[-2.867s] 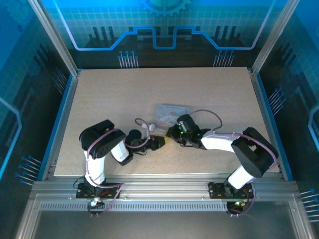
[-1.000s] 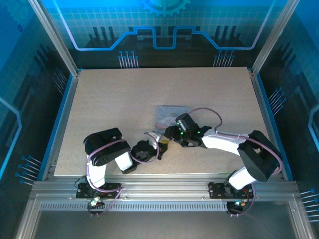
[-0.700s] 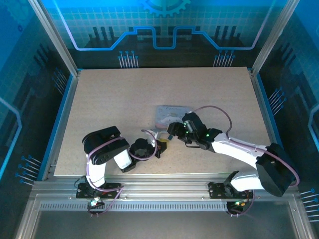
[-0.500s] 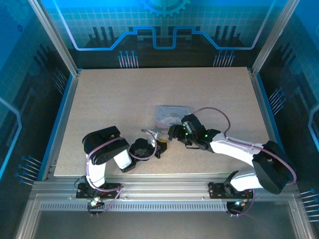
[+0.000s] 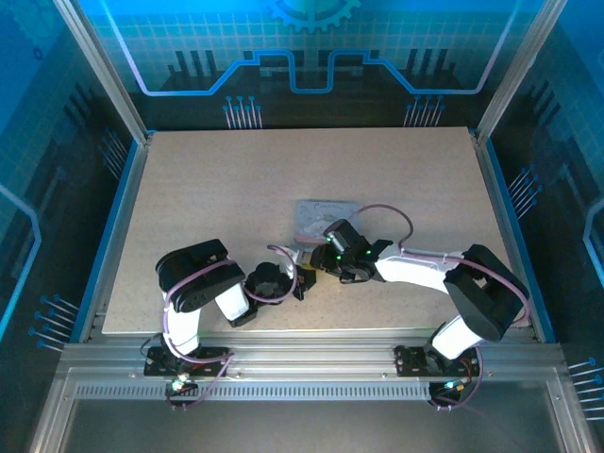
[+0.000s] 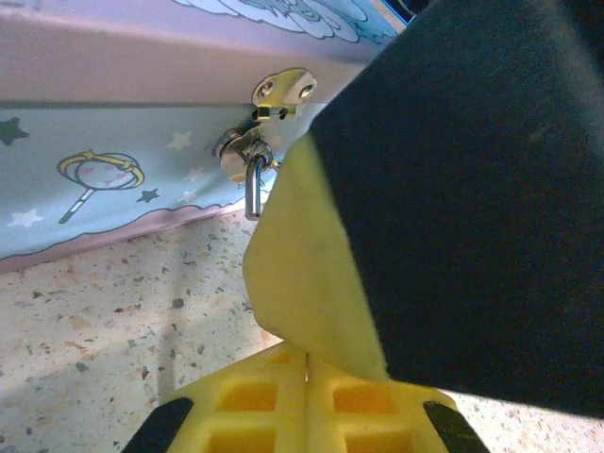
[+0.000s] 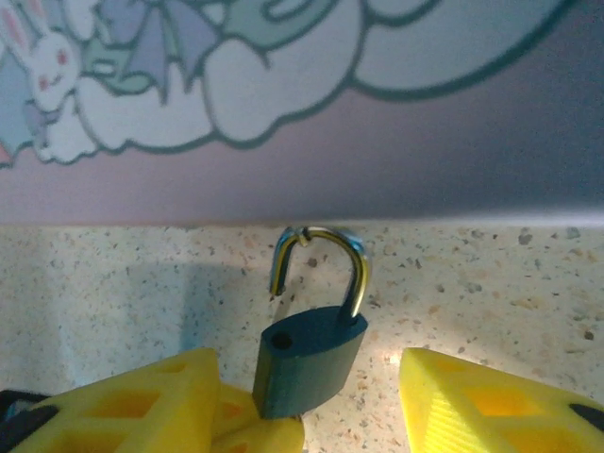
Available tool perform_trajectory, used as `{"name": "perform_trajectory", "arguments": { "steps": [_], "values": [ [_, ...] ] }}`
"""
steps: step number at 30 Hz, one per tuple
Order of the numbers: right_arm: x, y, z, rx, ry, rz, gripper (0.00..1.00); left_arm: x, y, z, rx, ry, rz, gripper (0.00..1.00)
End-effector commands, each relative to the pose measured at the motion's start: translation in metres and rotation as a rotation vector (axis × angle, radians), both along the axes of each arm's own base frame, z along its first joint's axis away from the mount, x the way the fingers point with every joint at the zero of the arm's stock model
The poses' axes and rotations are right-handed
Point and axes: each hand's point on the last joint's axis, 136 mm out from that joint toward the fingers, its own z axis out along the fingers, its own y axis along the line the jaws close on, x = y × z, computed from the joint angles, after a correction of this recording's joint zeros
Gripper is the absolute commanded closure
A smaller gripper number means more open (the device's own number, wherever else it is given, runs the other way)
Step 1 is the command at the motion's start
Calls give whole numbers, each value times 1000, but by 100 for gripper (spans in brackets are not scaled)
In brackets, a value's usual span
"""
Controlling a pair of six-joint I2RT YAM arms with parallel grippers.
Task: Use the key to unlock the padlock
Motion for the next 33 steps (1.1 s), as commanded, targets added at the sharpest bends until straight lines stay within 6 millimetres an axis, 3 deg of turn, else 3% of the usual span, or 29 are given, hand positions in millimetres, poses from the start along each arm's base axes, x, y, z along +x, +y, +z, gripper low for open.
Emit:
{"name": "perform_trajectory", "arguments": {
  "steps": [1, 5, 10, 16, 20, 22, 24, 26, 33],
  "values": [
    [2, -3, -2, -94, -12, 10, 51, -1, 1, 6, 8, -43, -1, 100],
    [2, -7, -7, -164, -14, 22, 60, -1, 1, 6, 20, -57, 3, 100],
    [7, -1, 4, -194, -48, 33, 76, -1, 3, 5, 34, -66, 9, 100],
    [6, -4, 9, -227, -62, 43, 83, -1, 5, 2, 49, -72, 12, 100],
    [5, -5, 8, -235, -55, 51, 79, -1, 5, 2, 55, -81, 9, 100],
    [5, -5, 7, -242, -48, 53, 57, -1, 5, 3, 54, -82, 10, 100],
    [5, -6, 8, -246, -49, 50, 48, -2, 5, 3, 55, -84, 9, 100],
    [6, -7, 10, -249, -57, 48, 50, -2, 5, 4, 56, -87, 8, 100],
    [7, -7, 13, -254, -65, 54, 74, -3, 6, 3, 64, -93, 9, 100]
  ]
}}
